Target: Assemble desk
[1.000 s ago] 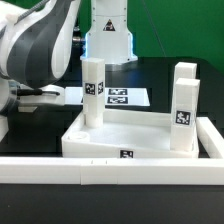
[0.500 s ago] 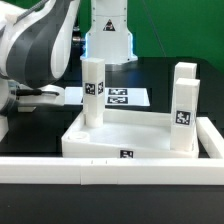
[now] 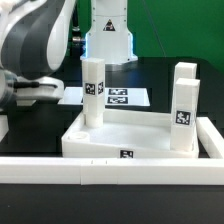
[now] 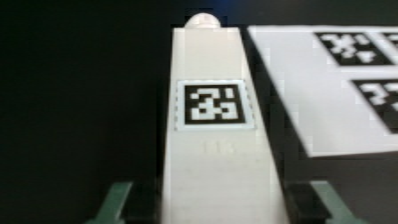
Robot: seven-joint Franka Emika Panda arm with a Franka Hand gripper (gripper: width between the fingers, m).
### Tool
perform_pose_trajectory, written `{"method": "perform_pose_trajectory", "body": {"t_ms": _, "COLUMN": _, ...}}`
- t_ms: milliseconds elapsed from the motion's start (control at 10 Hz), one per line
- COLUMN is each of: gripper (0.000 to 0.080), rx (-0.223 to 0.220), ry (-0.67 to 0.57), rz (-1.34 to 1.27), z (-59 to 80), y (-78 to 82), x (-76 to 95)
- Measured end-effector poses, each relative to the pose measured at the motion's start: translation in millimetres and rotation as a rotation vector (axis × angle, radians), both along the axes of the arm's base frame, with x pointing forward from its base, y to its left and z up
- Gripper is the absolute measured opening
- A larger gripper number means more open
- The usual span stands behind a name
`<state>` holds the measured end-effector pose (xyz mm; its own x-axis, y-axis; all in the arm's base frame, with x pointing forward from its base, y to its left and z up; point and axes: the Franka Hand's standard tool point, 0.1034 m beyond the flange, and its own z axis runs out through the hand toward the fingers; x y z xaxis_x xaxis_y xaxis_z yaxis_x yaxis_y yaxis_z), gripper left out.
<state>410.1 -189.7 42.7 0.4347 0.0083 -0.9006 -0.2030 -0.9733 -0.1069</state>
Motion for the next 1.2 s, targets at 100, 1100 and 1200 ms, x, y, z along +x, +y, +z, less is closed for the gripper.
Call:
{"method": "perform_pose_trajectory", "body": {"t_ms": 100, "gripper": 0.0286, "rx": 0.009, "ry": 0.008, "rz": -0.007, "z": 15.9, "y": 3.0, "x": 5.8}}
{"method": "perform_pose_trajectory", "body": {"t_ms": 1100, "gripper": 0.0287, "rx": -0.267, "ry": -0.407, "rz": -0.067, "z": 37.5, "y": 19.7, "x": 50.0}}
{"method": "perform_pose_trajectory", "body": {"t_ms": 1200, "gripper": 0.0287, "rx": -0.241, "ry": -0.448, "rz": -0.057, "z": 40.9, "y": 22.0, "x": 39.9}}
